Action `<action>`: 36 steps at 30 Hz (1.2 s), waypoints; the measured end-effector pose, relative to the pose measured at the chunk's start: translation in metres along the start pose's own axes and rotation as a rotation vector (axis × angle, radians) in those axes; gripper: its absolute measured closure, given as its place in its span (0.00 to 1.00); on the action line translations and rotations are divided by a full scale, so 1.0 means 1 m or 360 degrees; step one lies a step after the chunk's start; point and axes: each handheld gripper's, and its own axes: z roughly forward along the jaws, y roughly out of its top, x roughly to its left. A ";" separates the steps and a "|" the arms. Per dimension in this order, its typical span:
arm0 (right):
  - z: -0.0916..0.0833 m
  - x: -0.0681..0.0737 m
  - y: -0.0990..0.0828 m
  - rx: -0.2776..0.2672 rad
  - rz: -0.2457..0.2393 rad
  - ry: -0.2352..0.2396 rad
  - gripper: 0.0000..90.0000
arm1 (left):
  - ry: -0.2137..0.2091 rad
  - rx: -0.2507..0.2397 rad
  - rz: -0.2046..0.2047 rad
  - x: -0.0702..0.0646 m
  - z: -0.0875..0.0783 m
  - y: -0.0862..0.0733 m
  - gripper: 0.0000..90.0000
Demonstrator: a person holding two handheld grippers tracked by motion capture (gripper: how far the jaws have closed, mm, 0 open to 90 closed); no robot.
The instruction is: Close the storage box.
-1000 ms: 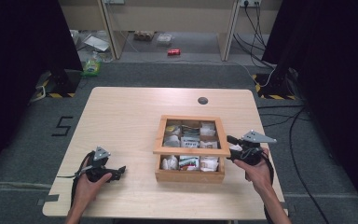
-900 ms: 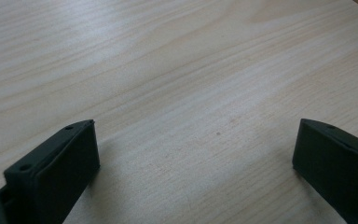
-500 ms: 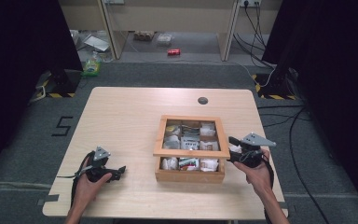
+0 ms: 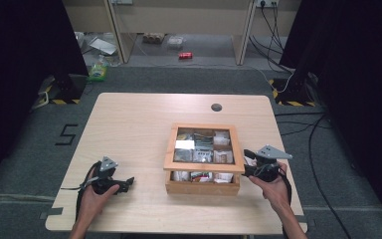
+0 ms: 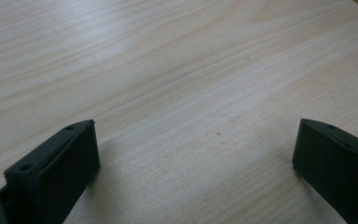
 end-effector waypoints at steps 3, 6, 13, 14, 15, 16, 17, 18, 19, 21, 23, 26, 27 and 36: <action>0.001 0.000 -0.001 0.0000 0.0012 0.0006 0.46 | 0.0000 0.0000 0.0000 0.000 0.000 0.000 0.00; 0.000 0.000 0.000 -0.0001 0.0009 0.0007 0.47 | 0.0000 0.0001 0.0001 0.000 0.000 0.000 0.00; 0.002 0.000 -0.003 0.0025 0.0005 0.0028 0.46 | -0.0001 0.0001 0.0000 0.000 0.000 0.000 0.00; 0.002 0.000 -0.003 0.0024 0.0005 0.0028 0.46 | -0.0001 0.0001 0.0000 0.000 0.000 0.000 0.00; 0.002 0.000 -0.003 0.0024 0.0005 0.0028 0.46 | 0.0000 0.0001 0.0000 0.000 0.000 0.000 0.00; 0.002 0.000 -0.004 0.0025 0.0016 0.0031 0.47 | -0.0001 0.0000 0.0000 0.000 0.000 0.000 0.00; 0.002 0.000 -0.004 0.0025 0.0016 0.0031 0.47 | -0.0002 0.0000 0.0000 0.000 0.000 0.000 0.00; 0.002 -0.001 -0.005 0.0027 0.0017 0.0032 0.47 | -0.0002 -0.0001 -0.0001 0.000 0.000 0.000 0.00; 0.001 -0.001 -0.006 0.0032 0.0013 0.0029 0.46 | -0.0003 0.0000 -0.0001 0.000 0.000 0.000 0.00; 0.000 -0.001 -0.010 0.0041 0.0020 0.0024 0.46 | -0.0003 0.0000 -0.0001 0.000 0.000 0.000 0.00; 0.001 -0.002 -0.013 0.0029 0.0051 0.0045 0.47 | -0.0003 0.0000 -0.0001 0.000 0.000 0.000 0.00; 0.000 -0.002 -0.012 0.0031 0.0030 0.0043 0.47 | -0.0003 -0.0001 -0.0002 0.000 0.000 0.000 0.00; 0.000 -0.002 -0.012 0.0031 0.0033 0.0046 0.47 | -0.0003 -0.0001 -0.0002 0.000 0.000 0.000 0.00; -0.003 -0.002 -0.015 0.0019 0.0062 0.0064 0.48 | -0.0003 -0.0001 -0.0003 0.000 0.000 0.000 0.00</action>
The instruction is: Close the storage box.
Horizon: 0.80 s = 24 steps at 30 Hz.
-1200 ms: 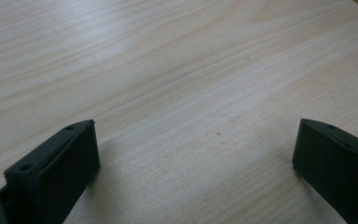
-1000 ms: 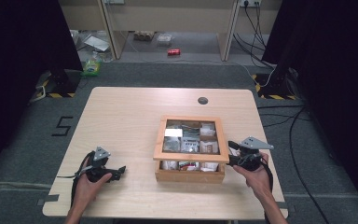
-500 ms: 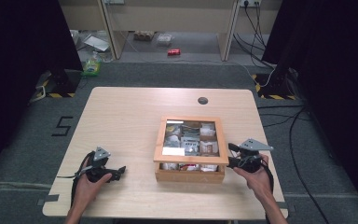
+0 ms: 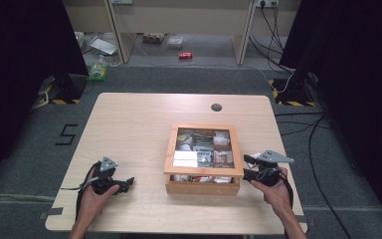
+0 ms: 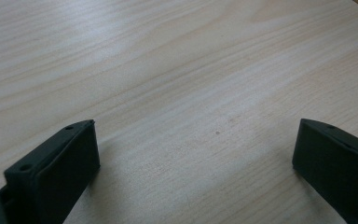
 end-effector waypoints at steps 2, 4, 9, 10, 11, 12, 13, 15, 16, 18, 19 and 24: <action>-0.001 0.001 -0.001 -0.0005 0.0007 0.0004 0.48 | 0.0000 0.0001 0.0002 0.000 0.000 0.000 0.00; -0.002 0.001 -0.002 -0.0005 0.0005 0.0006 0.49 | 0.0000 0.0001 0.0002 0.000 0.000 0.000 0.00; -0.007 0.004 -0.006 -0.0025 0.0021 0.0028 0.46 | 0.0000 0.0001 0.0001 0.000 0.000 0.000 0.00; -0.010 0.004 -0.006 -0.0012 0.0002 0.0005 0.46 | 0.0000 0.0001 0.0002 0.000 0.000 0.000 0.00; -0.016 0.004 -0.008 -0.0013 -0.0012 -0.0018 0.47 | -0.0001 0.0001 0.0000 0.000 0.000 0.000 0.00; -0.016 0.004 -0.008 -0.0013 -0.0012 -0.0018 0.47 | -0.0001 0.0000 0.0000 0.000 0.000 0.000 0.00; -0.018 0.003 -0.010 -0.0022 0.0002 -0.0016 0.47 | -0.0001 0.0001 0.0002 0.000 0.000 0.000 0.00; -0.022 0.001 -0.016 0.0015 -0.0017 -0.0042 0.46 | -0.0001 0.0000 -0.0001 0.000 0.000 0.000 0.00; -0.022 0.001 -0.016 0.0015 -0.0017 -0.0042 0.46 | -0.0001 0.0000 0.0000 0.000 0.000 0.000 0.00; -0.023 -0.003 -0.020 -0.0012 0.0055 0.0007 0.45 | 0.0000 0.0000 -0.0001 0.000 0.000 0.000 0.00; -0.023 -0.003 -0.020 0.0000 0.0047 0.0008 0.44 | 0.0000 0.0000 0.0000 0.000 0.000 0.000 0.00; -0.024 -0.002 -0.019 -0.0002 0.0031 -0.0003 0.43 | 0.0000 0.0000 0.0000 0.000 0.000 0.000 0.00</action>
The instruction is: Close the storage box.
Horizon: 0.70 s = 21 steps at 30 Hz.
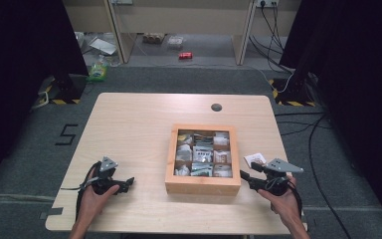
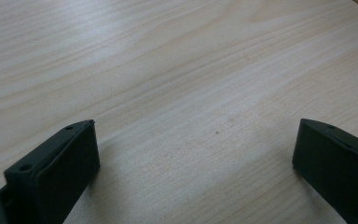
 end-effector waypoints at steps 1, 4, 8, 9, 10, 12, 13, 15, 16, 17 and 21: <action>-0.001 0.000 0.000 0.0001 0.0002 -0.0008 0.43 | 0.0000 0.0000 0.0000 0.000 0.000 0.000 0.00; -0.003 -0.002 -0.001 0.0009 0.0039 -0.0044 0.43 | 0.0000 0.0000 0.0000 0.000 0.000 0.000 0.00; -0.007 -0.006 -0.009 0.0041 0.0073 -0.0071 0.41 | 0.0000 0.0000 0.0000 0.000 0.000 0.000 0.00; -0.008 -0.006 -0.011 0.0049 0.0080 -0.0081 0.41 | 0.0000 0.0000 0.0000 0.000 0.000 0.000 0.00; -0.010 -0.007 -0.013 0.0057 0.0090 -0.0089 0.40 | 0.0000 0.0000 -0.0001 0.000 0.000 0.000 0.00; -0.013 -0.008 -0.016 0.0061 0.0130 -0.0099 0.39 | 0.0000 0.0000 0.0000 0.000 0.000 0.000 0.00; -0.015 -0.009 -0.018 0.0074 0.0141 -0.0124 0.39 | 0.0000 0.0000 0.0000 0.000 0.000 0.000 0.00; -0.016 -0.010 -0.018 0.0080 0.0153 -0.0128 0.38 | 0.0000 0.0000 0.0000 0.000 0.000 0.000 0.00; -0.018 -0.009 -0.018 0.0089 0.0179 -0.0133 0.36 | 0.0000 -0.0001 0.0000 0.000 0.000 0.000 0.00; -0.020 -0.009 -0.019 0.0087 0.0197 -0.0131 0.35 | 0.0000 0.0000 0.0000 0.000 0.000 0.000 0.00; -0.023 -0.006 -0.022 0.0098 0.0204 -0.0131 0.34 | 0.0000 0.0000 0.0000 0.000 0.000 0.000 0.00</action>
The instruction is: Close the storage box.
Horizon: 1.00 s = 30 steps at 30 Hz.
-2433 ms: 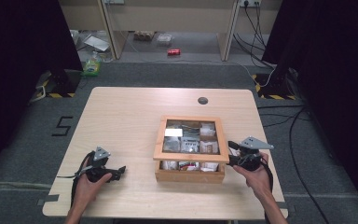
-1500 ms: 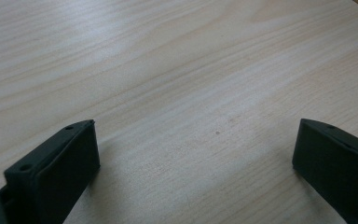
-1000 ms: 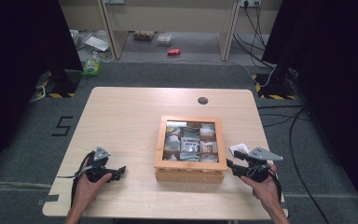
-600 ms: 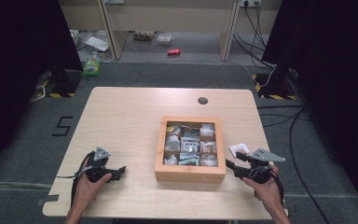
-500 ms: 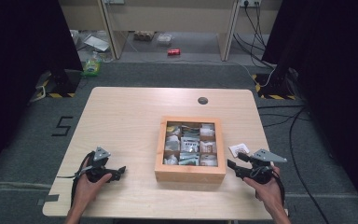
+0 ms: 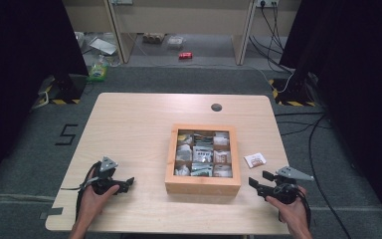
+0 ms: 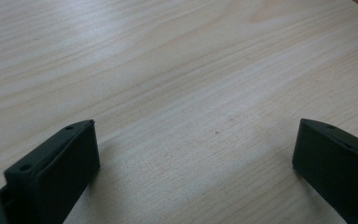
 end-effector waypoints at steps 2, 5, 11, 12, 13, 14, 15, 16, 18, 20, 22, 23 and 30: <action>-0.001 0.001 -0.002 0.0020 -0.0024 -0.0020 0.33 | 0.0000 0.0000 0.0000 0.000 0.000 0.000 0.00; -0.001 0.002 -0.004 0.0044 -0.0035 -0.0030 0.32 | 0.0000 0.0000 -0.0001 0.000 0.000 0.000 0.00; -0.003 0.003 -0.009 0.0103 -0.0050 -0.0046 0.30 | 0.0000 -0.0001 -0.0002 0.000 0.000 0.000 0.00; -0.003 0.004 -0.012 0.0133 -0.0053 -0.0047 0.30 | 0.0000 -0.0001 -0.0002 0.000 0.000 0.000 0.00; -0.003 0.004 -0.012 0.0133 -0.0053 -0.0047 0.30 | 0.0000 -0.0001 -0.0001 0.000 0.000 0.000 0.00; -0.003 0.004 -0.013 0.0136 -0.0063 -0.0052 0.30 | 0.0000 -0.0001 -0.0001 0.000 0.000 0.000 0.00; -0.004 0.004 -0.014 0.0143 -0.0059 -0.0053 0.30 | -0.0001 -0.0001 0.0000 0.000 0.000 0.000 0.00; -0.005 0.005 -0.016 0.0152 -0.0052 -0.0055 0.30 | 0.0000 -0.0001 0.0000 0.000 0.000 0.000 0.00; -0.005 0.005 -0.016 0.0154 -0.0059 -0.0058 0.30 | -0.0001 -0.0001 -0.0001 0.000 0.000 0.000 0.00; -0.006 0.005 -0.017 0.0166 -0.0065 -0.0066 0.29 | -0.0001 -0.0001 -0.0001 0.000 0.000 0.000 0.00; -0.007 0.006 -0.019 0.0180 -0.0071 -0.0068 0.29 | -0.0001 -0.0001 -0.0001 0.000 0.000 0.000 0.00; -0.008 0.006 -0.020 0.0194 -0.0072 -0.0071 0.28 | -0.0001 -0.0001 -0.0001 0.000 0.000 0.000 0.00; -0.007 0.008 -0.029 0.0290 -0.0110 -0.0103 0.25 | -0.0001 -0.0001 -0.0001 0.000 0.000 0.000 0.00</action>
